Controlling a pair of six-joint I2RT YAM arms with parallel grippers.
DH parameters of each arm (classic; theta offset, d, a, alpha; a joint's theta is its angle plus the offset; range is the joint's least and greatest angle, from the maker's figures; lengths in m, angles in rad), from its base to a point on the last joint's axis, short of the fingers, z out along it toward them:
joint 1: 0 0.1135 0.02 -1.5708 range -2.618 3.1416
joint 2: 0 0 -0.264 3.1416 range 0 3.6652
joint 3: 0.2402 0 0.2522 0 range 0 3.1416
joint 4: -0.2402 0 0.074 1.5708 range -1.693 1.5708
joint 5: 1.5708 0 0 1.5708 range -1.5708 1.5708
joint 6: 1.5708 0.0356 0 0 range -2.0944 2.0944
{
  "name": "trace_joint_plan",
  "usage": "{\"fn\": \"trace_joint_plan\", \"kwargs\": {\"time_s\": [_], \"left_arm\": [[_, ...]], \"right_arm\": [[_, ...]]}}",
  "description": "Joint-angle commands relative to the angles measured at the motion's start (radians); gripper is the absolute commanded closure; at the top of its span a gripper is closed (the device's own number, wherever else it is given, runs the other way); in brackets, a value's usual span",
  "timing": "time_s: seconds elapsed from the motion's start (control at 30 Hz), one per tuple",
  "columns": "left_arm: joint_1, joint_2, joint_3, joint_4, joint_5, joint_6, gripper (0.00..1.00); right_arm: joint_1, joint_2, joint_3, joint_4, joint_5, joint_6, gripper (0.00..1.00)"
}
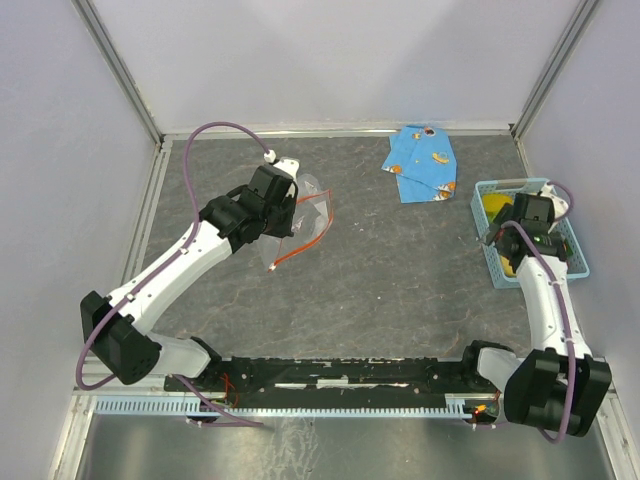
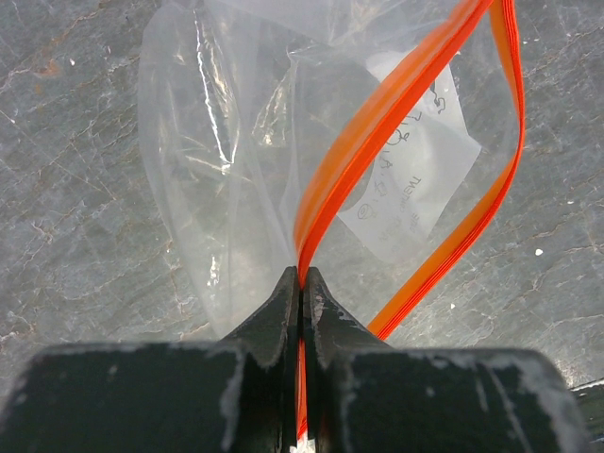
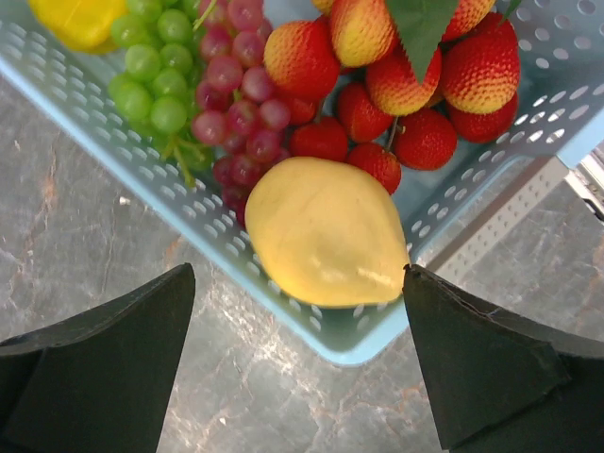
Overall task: Place the food in the zip-top bag and seal the zipper
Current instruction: Pick up the fake fruit from the bin.
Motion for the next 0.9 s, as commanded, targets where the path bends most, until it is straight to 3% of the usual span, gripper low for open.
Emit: {"fn": "trace_joint_plan", "kwargs": {"time_s": [0.0, 0.23, 0.6, 0.87], "left_arm": [[0.009, -0.014, 0.005, 0.046, 0.038, 0.049, 0.97], [0.011, 0.013, 0.002, 0.050, 0.048, 0.049, 0.97], [0.018, 0.035, 0.002, 0.050, 0.052, 0.049, 0.97], [0.020, 0.029, 0.002, 0.050, 0.053, 0.049, 0.97]], "right_arm": [[-0.088, 0.058, -0.008, 0.126, -0.110, 0.030, 0.01], [-0.192, 0.134, -0.055, 0.203, -0.211, 0.031, 0.01], [-0.194, 0.224, -0.084, 0.222, -0.477, 0.013, 0.01], [-0.195, 0.222, -0.092, 0.258, -0.436, 0.037, 0.01]]}}
